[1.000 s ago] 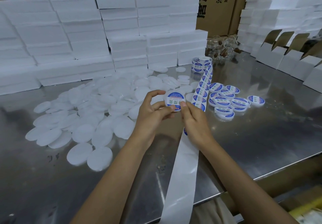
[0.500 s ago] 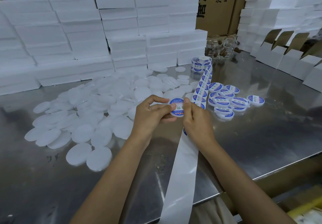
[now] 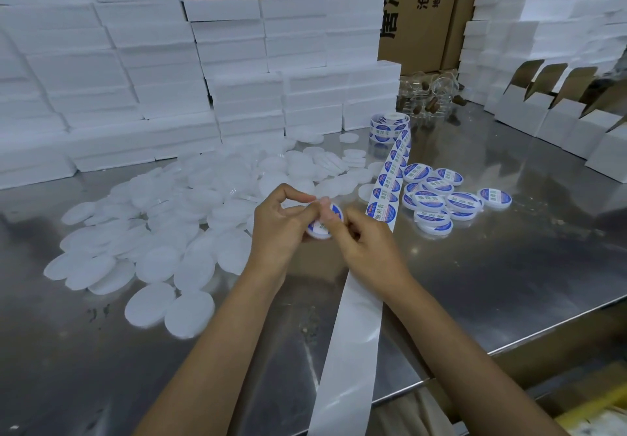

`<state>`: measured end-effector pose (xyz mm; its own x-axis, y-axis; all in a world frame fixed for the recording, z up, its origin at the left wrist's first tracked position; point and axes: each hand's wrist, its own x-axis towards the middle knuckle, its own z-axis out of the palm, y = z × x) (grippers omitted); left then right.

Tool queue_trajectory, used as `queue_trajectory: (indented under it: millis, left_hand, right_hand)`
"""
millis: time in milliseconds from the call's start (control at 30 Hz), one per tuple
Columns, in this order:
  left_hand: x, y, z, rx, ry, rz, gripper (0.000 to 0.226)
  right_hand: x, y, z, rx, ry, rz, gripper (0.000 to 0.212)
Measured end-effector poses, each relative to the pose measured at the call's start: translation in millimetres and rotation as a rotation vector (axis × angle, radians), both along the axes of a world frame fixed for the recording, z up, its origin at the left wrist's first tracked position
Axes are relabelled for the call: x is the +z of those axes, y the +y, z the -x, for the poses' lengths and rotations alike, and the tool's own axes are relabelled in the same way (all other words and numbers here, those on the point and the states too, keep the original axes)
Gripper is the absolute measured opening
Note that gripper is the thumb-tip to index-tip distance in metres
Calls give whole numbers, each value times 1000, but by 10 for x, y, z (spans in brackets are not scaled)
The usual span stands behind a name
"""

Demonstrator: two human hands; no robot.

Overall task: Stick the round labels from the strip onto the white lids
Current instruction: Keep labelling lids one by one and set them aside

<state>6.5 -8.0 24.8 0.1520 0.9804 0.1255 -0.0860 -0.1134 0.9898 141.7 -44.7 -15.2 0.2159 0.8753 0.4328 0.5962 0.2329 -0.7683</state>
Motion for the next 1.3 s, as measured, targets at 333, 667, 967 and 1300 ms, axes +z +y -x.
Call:
queue_trajectory:
  millis: [333,667,967,1300]
  left_hand:
    - [-65,1,-51,-193,-27,24,19]
    - [-72,-32,-54,-188,-72,-46,43]
    - [-137,-1,-117,-253,-37,154,35]
    - [-231,123,-64,-207,-4,187,24]
  right_hand:
    - [0,5,-59,-232,-158,61,51]
    - [27,-19,-58,-172,-96,58,42]
    - [93,53,-428,-585,119,117,47]
    - [53,81,-973,-976,206,203,53]
